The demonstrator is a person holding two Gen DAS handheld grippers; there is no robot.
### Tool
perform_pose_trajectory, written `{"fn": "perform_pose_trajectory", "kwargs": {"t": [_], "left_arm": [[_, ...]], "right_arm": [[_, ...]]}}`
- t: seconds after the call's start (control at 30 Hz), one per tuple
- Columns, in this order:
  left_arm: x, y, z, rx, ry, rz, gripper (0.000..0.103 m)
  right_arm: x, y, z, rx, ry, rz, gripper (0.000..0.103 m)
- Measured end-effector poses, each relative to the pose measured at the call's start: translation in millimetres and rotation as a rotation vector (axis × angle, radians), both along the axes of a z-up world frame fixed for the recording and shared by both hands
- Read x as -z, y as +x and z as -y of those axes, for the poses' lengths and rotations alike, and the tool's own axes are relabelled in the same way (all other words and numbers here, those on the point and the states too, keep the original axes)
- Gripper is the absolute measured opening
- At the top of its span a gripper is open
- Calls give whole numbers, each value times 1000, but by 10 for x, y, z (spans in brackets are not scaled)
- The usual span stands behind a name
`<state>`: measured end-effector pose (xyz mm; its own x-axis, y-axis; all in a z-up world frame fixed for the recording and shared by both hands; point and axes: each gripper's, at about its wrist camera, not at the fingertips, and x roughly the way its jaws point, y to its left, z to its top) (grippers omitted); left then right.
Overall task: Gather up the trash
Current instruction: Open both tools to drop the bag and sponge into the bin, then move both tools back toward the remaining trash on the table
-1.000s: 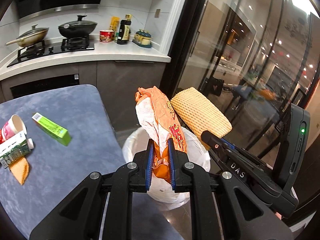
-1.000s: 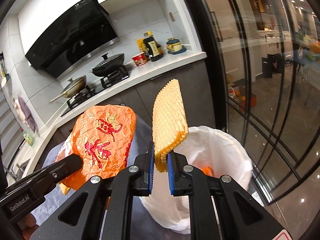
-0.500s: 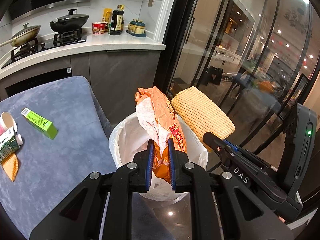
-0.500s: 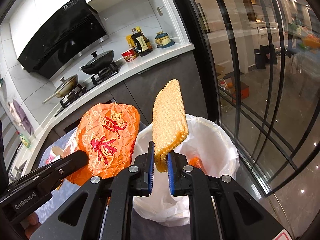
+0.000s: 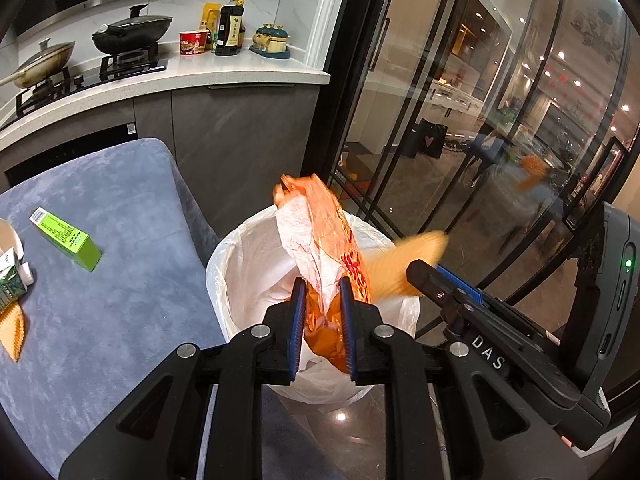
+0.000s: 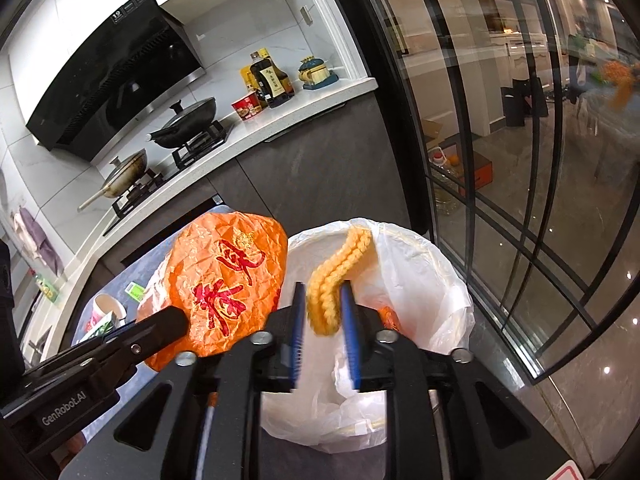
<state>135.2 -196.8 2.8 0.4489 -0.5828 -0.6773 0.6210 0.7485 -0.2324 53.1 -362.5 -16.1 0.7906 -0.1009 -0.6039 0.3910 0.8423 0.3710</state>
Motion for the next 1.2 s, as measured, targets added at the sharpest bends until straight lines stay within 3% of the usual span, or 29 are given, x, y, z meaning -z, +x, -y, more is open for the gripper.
{"fn": "perform_pose_trajectory", "kwargs": {"t": [0.27, 0.4, 0.87, 0.97, 1.2], "left_arm": [[28, 32, -5, -18, 3, -2, 24], [24, 28, -33, -31, 3, 5, 33], [-47, 116, -325, -89, -30, 6, 35], [-74, 128, -456, -115, -36, 15, 49], [-101, 210, -857, -180, -47, 21, 53]], "right_arm": [[3, 5, 6, 4, -2, 5, 31], [-22, 6, 2, 11, -7, 13, 37], [-119, 27, -140, -1, -30, 27, 41], [-148, 51, -229, -10, -42, 30, 47], [-197, 172, -493, -53, -51, 32, 48]]}}
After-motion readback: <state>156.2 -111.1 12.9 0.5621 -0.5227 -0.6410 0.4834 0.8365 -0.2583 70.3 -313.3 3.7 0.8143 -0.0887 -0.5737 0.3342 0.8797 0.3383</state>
